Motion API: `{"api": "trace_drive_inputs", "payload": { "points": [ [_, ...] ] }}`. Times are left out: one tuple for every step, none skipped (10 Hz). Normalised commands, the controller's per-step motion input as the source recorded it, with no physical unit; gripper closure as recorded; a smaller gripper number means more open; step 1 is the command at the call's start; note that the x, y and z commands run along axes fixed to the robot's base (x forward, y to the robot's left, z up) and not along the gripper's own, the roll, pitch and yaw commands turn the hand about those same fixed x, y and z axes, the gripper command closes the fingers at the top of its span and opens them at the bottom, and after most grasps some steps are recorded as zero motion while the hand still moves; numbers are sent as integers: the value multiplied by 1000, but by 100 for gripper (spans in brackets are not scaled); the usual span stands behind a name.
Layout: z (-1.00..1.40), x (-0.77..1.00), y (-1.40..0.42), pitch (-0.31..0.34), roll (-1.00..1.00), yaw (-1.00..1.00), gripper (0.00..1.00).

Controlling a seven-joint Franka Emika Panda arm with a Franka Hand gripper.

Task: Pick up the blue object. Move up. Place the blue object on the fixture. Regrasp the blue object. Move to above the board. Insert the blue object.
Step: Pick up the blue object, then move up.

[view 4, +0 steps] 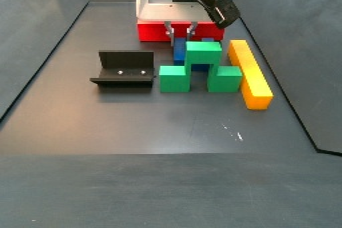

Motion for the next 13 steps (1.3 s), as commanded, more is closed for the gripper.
{"api": "trace_drive_inputs", "payload": {
  "points": [
    [0, 0, 0, 0, 0, 0, 100],
    [0, 0, 0, 0, 0, 0, 100],
    [0, 0, 0, 0, 0, 0, 100],
    [0, 0, 0, 0, 0, 0, 100],
    [0, 0, 0, 0, 0, 0, 100],
    [0, 0, 0, 0, 0, 0, 100],
    [0, 0, 0, 0, 0, 0, 100],
    [0, 0, 0, 0, 0, 0, 100],
    [0, 0, 0, 0, 0, 0, 100],
    [833, 0, 0, 0, 0, 0, 100],
    [761, -33, -6, 25, -3, -61, 100],
    [525, -56, 1, 22, -23, -58, 100],
    [174, -11, 8, -2, -58, -32, 100]
  ]
}}
